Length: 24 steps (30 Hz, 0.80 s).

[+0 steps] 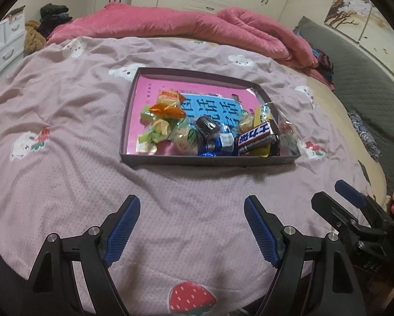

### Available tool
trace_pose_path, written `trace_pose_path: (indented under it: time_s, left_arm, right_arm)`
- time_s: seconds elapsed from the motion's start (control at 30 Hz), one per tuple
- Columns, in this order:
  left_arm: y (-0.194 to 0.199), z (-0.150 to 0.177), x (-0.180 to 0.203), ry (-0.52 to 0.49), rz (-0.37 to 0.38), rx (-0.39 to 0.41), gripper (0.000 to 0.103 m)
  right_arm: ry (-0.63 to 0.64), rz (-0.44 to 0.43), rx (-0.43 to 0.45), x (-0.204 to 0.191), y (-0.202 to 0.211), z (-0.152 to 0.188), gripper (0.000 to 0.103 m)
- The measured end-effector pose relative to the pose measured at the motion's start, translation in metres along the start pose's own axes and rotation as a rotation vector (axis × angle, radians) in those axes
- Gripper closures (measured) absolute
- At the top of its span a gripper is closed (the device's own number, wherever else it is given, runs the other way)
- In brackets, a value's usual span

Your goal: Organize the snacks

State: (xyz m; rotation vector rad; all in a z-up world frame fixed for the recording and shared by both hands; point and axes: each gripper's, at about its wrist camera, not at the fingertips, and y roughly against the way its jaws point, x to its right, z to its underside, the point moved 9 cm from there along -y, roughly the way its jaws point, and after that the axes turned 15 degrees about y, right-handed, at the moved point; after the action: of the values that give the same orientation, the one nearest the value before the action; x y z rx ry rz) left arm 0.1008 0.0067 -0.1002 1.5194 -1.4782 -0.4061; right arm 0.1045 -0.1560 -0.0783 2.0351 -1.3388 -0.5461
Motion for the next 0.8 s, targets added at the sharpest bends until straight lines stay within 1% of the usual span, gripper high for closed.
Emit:
trace_pose_path:
  time_s: [0.13, 0.3, 0.8]
  left_arm:
    - [0.0016, 0.0024, 0.0012, -0.012, -0.002, 0.001, 0.021]
    - [0.0017, 0.0037, 0.0015, -0.019, -0.010, 0.000, 0.021]
    - [0.0008, 0.0044, 0.0011, -0.023, -0.017, 0.001, 0.021]
  right_arm:
    - [0.005, 0.017, -0.017, -0.0006, 0.0004, 0.0061, 0.006]
    - [0.017, 0.015, -0.032, -0.0032, -0.0004, 0.0098, 0.006]
    - [0.038, 0.019, -0.039, -0.0077, -0.0009, 0.0111, 0.005]
